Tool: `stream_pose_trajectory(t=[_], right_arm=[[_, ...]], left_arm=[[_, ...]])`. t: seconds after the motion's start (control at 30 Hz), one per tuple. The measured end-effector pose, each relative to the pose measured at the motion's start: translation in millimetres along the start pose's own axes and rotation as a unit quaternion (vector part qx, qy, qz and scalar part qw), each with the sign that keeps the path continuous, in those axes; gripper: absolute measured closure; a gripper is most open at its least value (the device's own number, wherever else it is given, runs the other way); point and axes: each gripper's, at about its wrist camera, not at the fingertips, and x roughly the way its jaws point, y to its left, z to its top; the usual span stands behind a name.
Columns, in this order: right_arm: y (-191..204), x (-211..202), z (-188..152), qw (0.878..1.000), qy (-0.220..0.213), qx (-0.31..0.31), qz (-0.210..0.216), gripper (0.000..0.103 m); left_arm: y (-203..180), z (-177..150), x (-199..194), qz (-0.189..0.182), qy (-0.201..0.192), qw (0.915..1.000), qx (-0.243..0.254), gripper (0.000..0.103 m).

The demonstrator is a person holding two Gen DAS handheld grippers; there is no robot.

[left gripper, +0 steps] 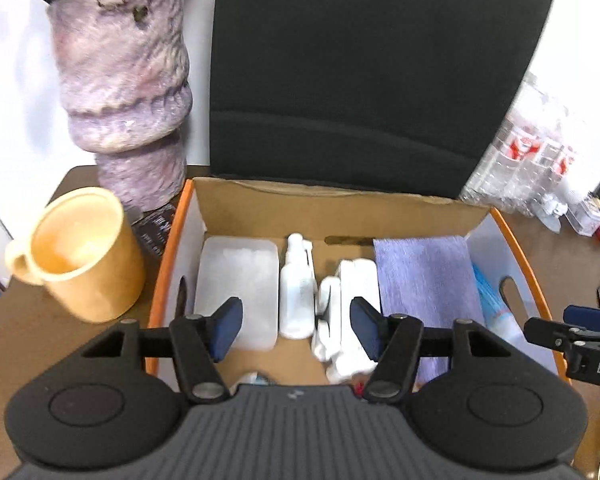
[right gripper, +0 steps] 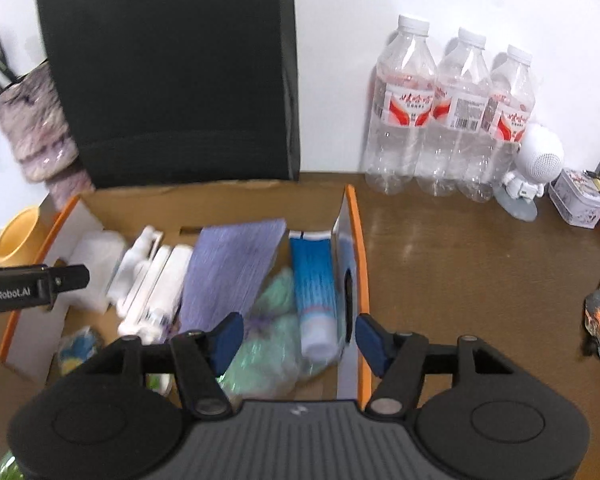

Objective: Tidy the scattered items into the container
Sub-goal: 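Withdraw both tools from the box back over the table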

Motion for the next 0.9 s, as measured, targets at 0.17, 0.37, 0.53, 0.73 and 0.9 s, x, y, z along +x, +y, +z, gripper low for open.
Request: stream_pose_trajectory(t=[0.17,0.37,0.53,0.73,0.9], right_arm=[[4,-25,-17,1.000,0.018,-0.005,0.004,0.041],[5,-53,-42,1.000,0.023,0.003,0.016,0.039],[6,-76,-62,0.999,0.027,0.009,0.025,0.032],[25,-104,-98,0.999,0.009,-0.017,0.038,0.021],[37,-128,-131,0.998,-0.009,-0.042,0.044,0.020]], left_arm=[[-8,-17,-34,0.008,0.013,0.9998,0.016,0.039],[-17,-49,-75,0.000,0.004,0.9995,0.032,0.022],[-21,-75,-96,0.001,0.024,0.9993,0.028,0.013],[-26,-112,-125,0.016,0.007,0.9985,0.051,0.003],[-33,-150,-142,0.027,-0.015,0.9976,0.063,0.000]])
